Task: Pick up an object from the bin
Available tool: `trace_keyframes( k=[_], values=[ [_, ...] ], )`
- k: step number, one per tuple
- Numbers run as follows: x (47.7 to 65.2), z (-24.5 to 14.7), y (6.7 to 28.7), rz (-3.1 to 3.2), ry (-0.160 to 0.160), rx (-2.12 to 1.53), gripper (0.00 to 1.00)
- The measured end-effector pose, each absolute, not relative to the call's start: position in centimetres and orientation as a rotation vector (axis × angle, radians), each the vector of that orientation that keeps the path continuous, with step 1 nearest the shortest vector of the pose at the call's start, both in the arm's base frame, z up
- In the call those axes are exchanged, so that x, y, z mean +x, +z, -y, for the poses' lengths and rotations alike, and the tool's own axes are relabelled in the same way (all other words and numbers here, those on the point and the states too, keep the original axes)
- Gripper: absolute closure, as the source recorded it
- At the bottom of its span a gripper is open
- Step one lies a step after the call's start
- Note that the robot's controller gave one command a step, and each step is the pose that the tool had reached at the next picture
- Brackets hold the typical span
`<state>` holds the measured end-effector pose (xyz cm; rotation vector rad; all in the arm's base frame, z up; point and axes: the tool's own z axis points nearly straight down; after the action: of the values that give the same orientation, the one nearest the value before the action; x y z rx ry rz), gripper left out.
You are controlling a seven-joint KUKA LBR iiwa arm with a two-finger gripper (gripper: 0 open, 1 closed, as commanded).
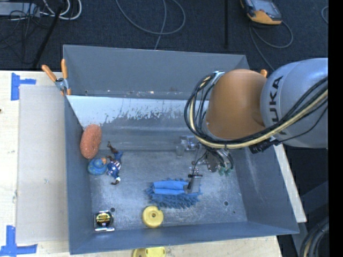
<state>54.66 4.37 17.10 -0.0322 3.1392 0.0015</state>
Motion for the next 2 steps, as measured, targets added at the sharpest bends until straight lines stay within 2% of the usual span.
trace_keyframes(
  k=[1,2],
  values=[
    [52.8,-5.8,13.7,-3.146,-0.002,-0.013,0.00],
    [52.3,-6.2,8.7,-3.140,0.000,0.163,1.00]
  ],
)
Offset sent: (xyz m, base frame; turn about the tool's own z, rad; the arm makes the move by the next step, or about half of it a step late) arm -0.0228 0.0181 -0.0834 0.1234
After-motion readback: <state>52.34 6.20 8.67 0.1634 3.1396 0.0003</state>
